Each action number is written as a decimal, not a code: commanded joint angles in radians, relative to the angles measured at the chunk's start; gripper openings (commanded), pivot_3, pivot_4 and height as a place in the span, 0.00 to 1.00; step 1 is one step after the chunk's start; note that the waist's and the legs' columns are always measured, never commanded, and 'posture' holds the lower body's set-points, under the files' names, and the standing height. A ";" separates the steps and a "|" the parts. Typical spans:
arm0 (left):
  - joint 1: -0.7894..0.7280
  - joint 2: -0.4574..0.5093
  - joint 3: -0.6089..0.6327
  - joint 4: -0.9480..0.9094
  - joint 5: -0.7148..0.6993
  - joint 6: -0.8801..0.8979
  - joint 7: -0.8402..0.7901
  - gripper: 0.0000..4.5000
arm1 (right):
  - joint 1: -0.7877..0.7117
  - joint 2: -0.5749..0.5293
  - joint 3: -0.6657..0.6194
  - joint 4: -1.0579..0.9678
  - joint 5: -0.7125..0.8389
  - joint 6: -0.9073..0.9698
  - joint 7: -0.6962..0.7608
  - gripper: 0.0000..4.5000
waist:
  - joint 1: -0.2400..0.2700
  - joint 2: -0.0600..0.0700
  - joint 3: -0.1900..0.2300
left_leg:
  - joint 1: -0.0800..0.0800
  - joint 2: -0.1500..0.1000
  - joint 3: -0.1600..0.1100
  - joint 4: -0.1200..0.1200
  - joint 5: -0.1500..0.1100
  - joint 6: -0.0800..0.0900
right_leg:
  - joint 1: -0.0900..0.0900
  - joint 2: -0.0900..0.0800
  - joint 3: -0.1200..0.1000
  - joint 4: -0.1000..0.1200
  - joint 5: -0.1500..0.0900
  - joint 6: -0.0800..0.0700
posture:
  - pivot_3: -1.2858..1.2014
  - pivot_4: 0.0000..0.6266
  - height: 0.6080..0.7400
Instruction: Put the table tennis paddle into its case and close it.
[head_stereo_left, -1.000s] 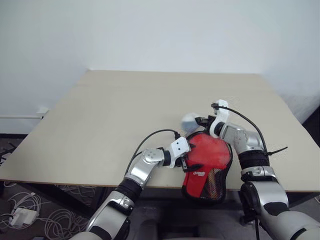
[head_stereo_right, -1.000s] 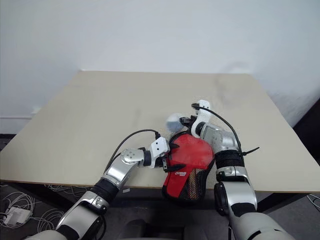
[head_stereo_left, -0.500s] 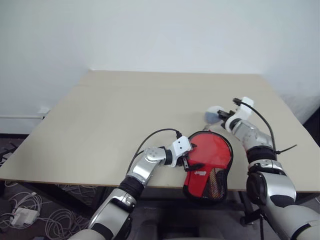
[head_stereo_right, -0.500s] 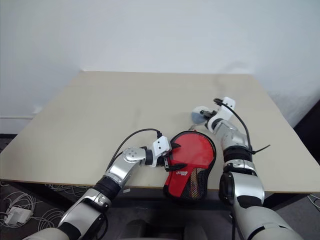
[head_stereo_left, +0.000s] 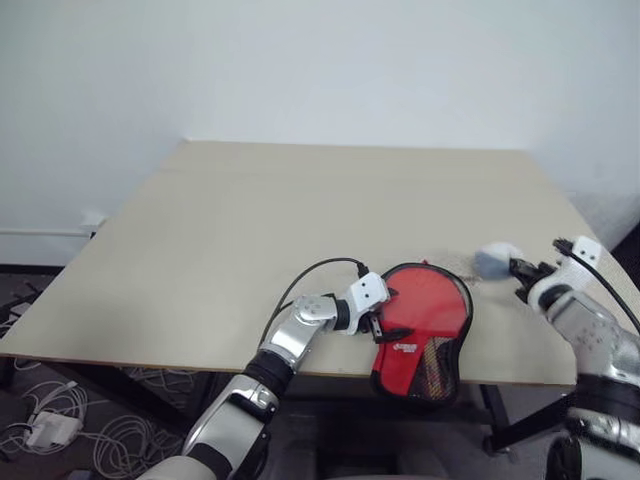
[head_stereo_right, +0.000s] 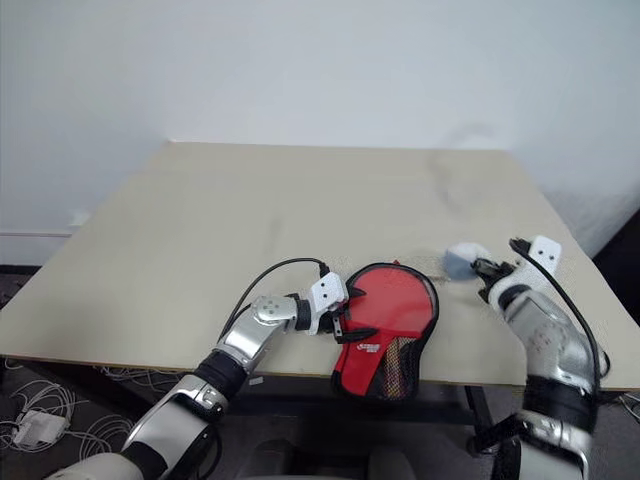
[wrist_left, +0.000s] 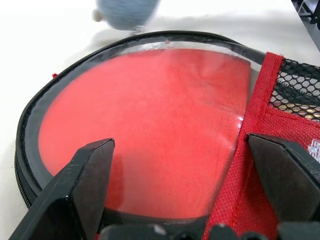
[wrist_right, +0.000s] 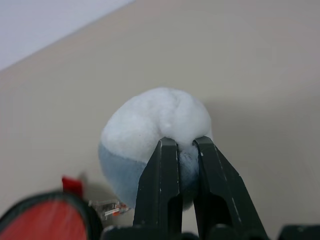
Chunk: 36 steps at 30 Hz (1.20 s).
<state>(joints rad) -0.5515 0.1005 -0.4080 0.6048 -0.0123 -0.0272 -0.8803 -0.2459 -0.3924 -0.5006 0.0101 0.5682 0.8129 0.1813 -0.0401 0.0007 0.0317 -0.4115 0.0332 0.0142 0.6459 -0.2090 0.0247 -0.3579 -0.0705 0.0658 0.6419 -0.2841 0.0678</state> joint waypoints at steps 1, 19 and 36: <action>0.006 0.023 -0.027 0.111 0.087 0.033 0.048 1.00 | 0.080 -0.036 -0.096 -0.153 0.046 0.041 -0.026 0.00 | 0.002 0.000 0.000 | 0.000 -0.001 0.000 0.000 -0.001 -0.001 | 0.000 0.000 0.000 0.000 0.000 0.000 | 0.52 0.00 1.00; -0.035 0.002 -0.036 0.185 0.085 0.017 0.033 1.00 | 0.716 -0.059 -0.094 -0.695 0.324 0.086 0.250 0.00 | 0.018 -0.006 -0.005 | 0.000 -0.001 0.000 -0.001 -0.003 -0.001 | 0.000 -0.001 0.002 -0.004 -0.003 0.005 | 0.52 0.00 1.00; -0.041 0.002 -0.033 0.203 0.081 0.013 0.023 1.00 | 1.055 -0.117 -0.173 -0.755 0.411 -0.036 0.479 0.00 | 0.019 -0.013 -0.010 | 0.000 0.003 0.000 -0.008 -0.005 0.002 | 0.002 -0.017 -0.007 -0.017 -0.003 0.005 | 0.52 0.00 1.00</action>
<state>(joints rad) -0.6068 0.0674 -0.4257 0.7084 -0.0122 -0.0532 -0.8967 0.7879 -0.4922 -0.6449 -0.7354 0.9531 0.7890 0.6256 -0.0214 -0.0122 0.0219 -0.4119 0.0362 0.0147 0.6376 -0.2143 0.0266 -0.3562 -0.0875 0.0583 0.6242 -0.2875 0.0730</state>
